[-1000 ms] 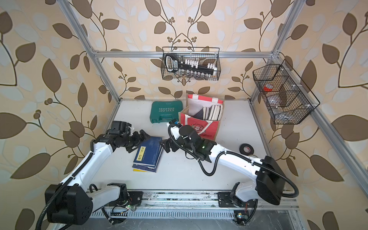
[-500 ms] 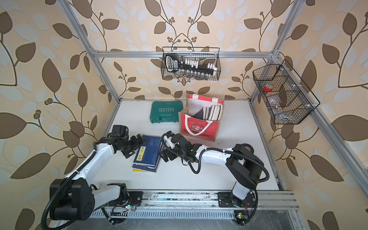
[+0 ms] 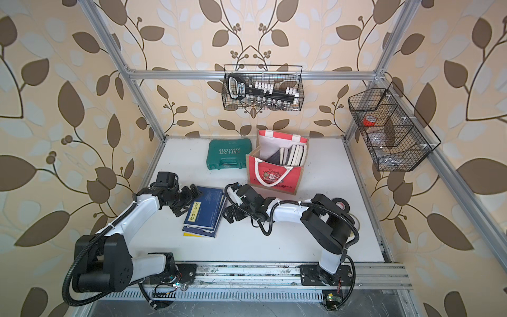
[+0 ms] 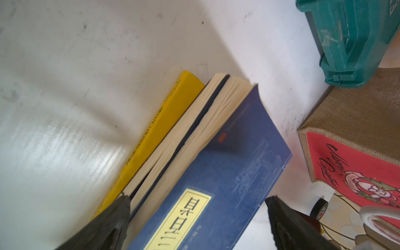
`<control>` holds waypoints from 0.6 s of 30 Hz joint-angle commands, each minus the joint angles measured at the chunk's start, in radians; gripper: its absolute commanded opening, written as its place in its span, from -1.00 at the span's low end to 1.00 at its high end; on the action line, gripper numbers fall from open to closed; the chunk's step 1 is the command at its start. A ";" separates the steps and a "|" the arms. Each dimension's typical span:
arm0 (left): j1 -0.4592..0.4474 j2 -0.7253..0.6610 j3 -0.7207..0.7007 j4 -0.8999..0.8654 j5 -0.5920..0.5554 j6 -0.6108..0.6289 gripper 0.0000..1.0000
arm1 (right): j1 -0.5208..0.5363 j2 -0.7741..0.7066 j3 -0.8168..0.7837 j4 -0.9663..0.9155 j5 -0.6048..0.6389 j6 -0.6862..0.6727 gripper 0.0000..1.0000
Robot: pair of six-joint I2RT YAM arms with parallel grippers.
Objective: Put the books into the canvas bag
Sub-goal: Pick up the book from the book.
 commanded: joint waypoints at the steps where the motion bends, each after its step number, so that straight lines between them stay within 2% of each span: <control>1: 0.008 -0.002 -0.016 0.041 0.085 -0.010 0.98 | -0.023 0.017 0.033 0.008 -0.056 0.017 0.98; 8: 0.008 -0.050 -0.062 0.097 0.140 -0.027 0.98 | -0.092 0.052 0.059 0.016 -0.151 -0.008 0.98; 18: 0.007 -0.097 -0.088 0.108 0.167 -0.015 0.98 | -0.098 0.139 0.155 0.013 -0.182 -0.008 0.98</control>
